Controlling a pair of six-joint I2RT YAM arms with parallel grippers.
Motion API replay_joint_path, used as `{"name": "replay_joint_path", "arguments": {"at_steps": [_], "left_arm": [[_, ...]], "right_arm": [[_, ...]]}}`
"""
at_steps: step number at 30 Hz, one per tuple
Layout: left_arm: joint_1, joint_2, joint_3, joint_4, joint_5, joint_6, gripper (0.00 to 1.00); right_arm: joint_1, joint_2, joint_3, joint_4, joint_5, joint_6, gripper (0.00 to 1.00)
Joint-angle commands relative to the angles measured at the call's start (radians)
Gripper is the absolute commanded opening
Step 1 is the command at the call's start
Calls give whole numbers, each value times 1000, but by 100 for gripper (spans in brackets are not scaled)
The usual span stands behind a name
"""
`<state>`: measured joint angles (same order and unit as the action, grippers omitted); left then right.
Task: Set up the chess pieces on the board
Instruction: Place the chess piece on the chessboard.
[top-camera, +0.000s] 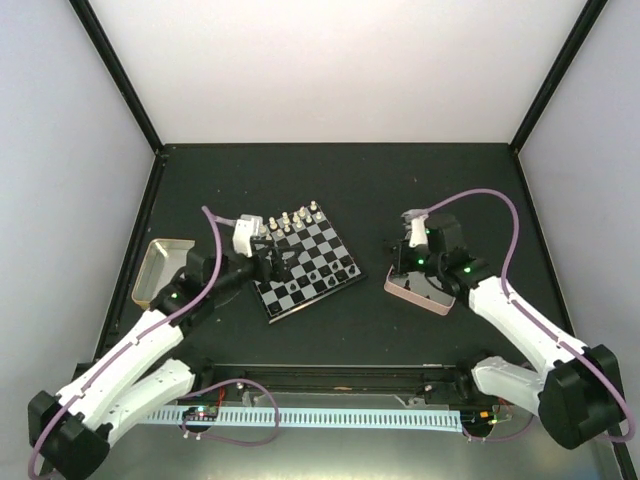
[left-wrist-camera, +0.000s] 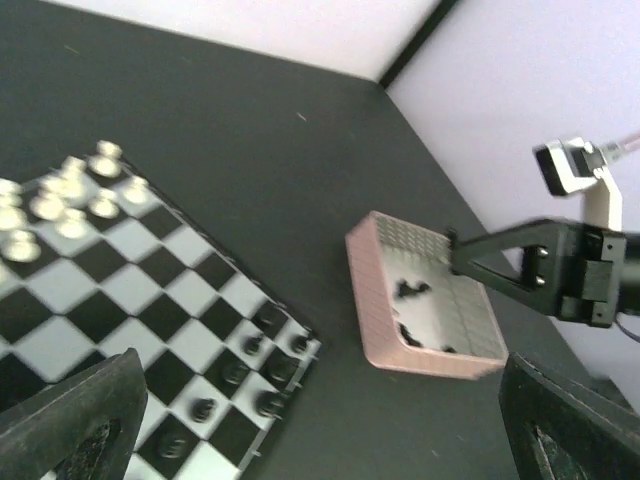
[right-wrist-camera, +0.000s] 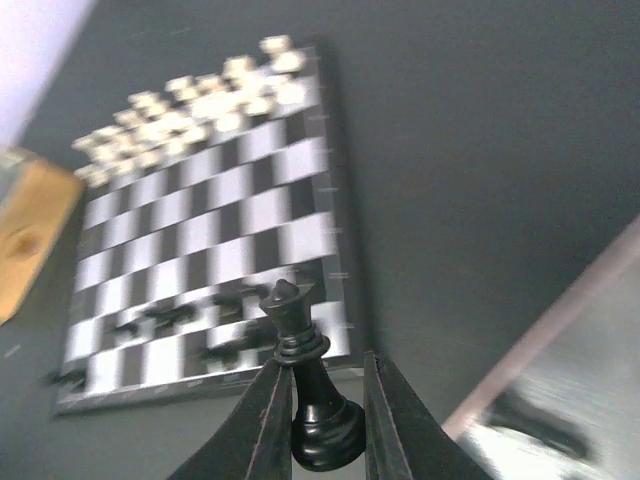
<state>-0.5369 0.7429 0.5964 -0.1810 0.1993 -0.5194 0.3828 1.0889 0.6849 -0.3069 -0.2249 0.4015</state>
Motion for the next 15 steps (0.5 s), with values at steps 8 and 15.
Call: {"name": "replay_joint_path", "arguments": {"at_steps": [8, 15], "left_arm": [[6, 242, 181, 58, 674, -19, 93], [3, 313, 216, -40, 707, 14, 64]], "right_arm": [[328, 29, 65, 276, -302, -185, 13], [397, 94, 144, 241, -312, -254, 13]]}}
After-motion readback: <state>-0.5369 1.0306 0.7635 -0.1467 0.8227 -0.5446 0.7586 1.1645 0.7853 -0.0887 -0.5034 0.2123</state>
